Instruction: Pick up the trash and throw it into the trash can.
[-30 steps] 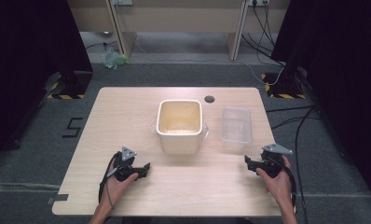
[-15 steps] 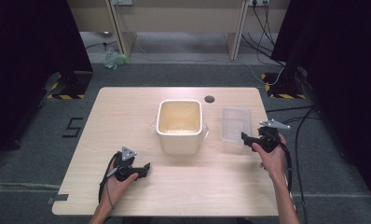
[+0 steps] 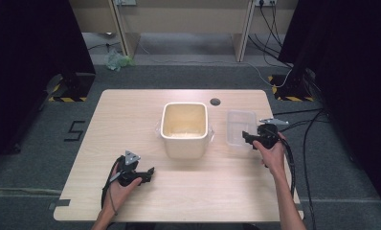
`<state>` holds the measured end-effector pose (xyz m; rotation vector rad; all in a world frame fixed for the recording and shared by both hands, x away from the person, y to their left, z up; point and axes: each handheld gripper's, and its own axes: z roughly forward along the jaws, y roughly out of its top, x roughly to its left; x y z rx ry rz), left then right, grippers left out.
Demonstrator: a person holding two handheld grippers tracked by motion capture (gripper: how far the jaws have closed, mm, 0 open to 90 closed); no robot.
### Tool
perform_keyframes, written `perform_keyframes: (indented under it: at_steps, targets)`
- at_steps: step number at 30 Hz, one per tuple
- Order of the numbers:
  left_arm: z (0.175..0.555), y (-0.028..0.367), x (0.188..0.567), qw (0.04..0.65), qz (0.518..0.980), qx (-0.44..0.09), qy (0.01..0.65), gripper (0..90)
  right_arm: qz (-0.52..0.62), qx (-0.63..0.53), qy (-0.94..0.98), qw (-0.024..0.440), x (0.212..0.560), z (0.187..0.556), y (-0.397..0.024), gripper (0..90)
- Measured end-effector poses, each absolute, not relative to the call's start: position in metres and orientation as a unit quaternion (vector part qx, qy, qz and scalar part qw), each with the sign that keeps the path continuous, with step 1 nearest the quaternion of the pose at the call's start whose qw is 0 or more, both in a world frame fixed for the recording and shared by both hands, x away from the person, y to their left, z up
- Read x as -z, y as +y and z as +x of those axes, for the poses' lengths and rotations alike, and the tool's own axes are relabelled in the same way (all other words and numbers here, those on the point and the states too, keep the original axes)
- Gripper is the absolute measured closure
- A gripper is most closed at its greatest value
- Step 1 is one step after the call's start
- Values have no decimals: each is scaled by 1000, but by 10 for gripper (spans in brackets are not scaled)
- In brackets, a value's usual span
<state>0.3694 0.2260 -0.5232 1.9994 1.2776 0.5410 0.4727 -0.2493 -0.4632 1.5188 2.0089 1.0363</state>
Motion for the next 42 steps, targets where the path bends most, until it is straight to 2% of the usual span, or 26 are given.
perform_keyframes:
  at_steps: [13, 24, 28, 33, 36, 42]
  targets:
    - [369, 226, 523, 346, 771, -209, 492, 126, 511, -412, 736, 164, 468, 405, -231, 317]
    - [369, 226, 523, 346, 771, -209, 492, 126, 481, -390, 770, 157, 460, 341, -215, 299]
    - [369, 226, 523, 346, 771, -209, 493, 126, 489, -398, 758, 170, 454, 346, -219, 255]
    - [369, 226, 523, 346, 771, -209, 492, 126, 502, -412, 741, 173, 450, 383, -220, 220]
    - [369, 226, 523, 346, 771, -209, 492, 126, 502, -390, 746, 198, 457, 399, -215, 223]
    - [369, 226, 523, 346, 771, -209, 492, 126, 489, -398, 758, 166, 468, 398, -209, 287]
